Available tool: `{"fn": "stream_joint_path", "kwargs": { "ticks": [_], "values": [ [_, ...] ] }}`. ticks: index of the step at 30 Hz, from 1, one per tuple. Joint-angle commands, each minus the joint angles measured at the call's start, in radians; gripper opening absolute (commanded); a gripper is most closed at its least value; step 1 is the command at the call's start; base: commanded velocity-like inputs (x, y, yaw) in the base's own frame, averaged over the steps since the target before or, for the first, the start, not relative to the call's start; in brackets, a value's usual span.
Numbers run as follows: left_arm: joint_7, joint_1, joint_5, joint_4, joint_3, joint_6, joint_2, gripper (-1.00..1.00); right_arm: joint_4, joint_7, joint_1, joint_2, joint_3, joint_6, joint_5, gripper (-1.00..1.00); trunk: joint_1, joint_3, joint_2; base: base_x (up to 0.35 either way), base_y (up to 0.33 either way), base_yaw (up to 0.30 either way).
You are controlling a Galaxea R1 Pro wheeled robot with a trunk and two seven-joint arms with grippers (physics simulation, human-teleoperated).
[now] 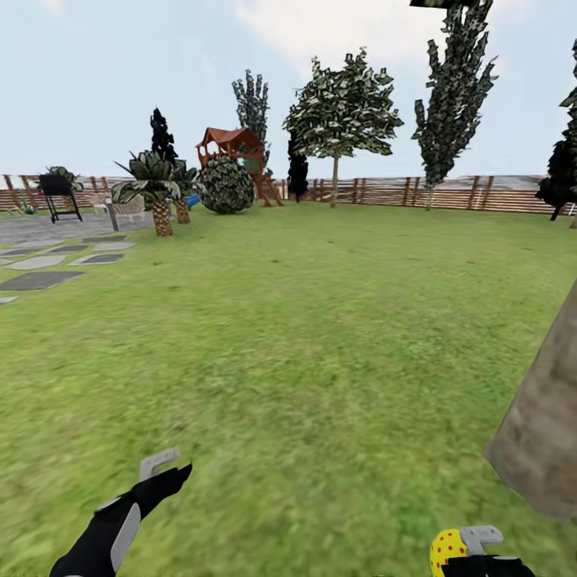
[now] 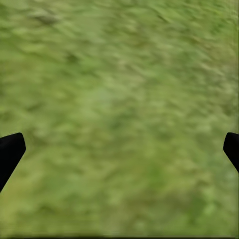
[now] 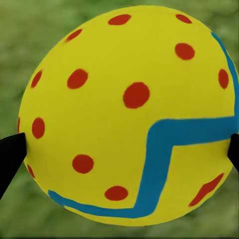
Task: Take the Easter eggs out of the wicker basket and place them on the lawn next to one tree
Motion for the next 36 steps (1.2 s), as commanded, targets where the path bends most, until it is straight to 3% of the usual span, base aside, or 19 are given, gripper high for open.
{"fn": "stream_joint_path", "kwargs": {
  "ticks": [1, 5, 14, 24, 36],
  "values": [
    [-0.005, 0.0, 0.008, -0.001, 0.004, 0.009, -0.001, 1.0, -0.002, 0.004, 0.0, 0.0, 0.001, 0.006, 0.002, -1.0, 0.0, -0.005, -0.001, 0.0, 0.0, 0.0],
    [-0.006, 0.0, 0.01, -0.001, 0.005, 0.007, -0.001, 1.0, -0.001, 0.004, 0.0, 0.0, 0.001, 0.006, 0.002, -1.0, 0.002, -0.02, -0.002, 0.0, 0.0, 0.0],
    [-0.008, 0.0, 0.008, 0.0, 0.003, 0.011, -0.007, 1.0, -0.001, 0.004, -0.001, 0.0, 0.001, 0.006, 0.003, -1.0, 0.002, -0.02, -0.002, 0.009, 0.0, 0.0],
    [-0.008, 0.0, 0.006, 0.0, 0.001, 0.01, -0.017, 1.0, -0.001, 0.004, 0.0, 0.0, 0.002, 0.006, 0.004, -1.0, 0.002, -0.02, -0.002, 0.313, -0.061, 0.0],
    [-0.007, 0.0, 0.007, 0.035, -0.001, 0.007, -0.022, 1.0, -0.001, 0.004, -0.001, 0.0, 0.002, 0.006, 0.004, -1.0, 0.002, -0.02, -0.002, 0.191, -0.24, 0.0]
  ]
}}
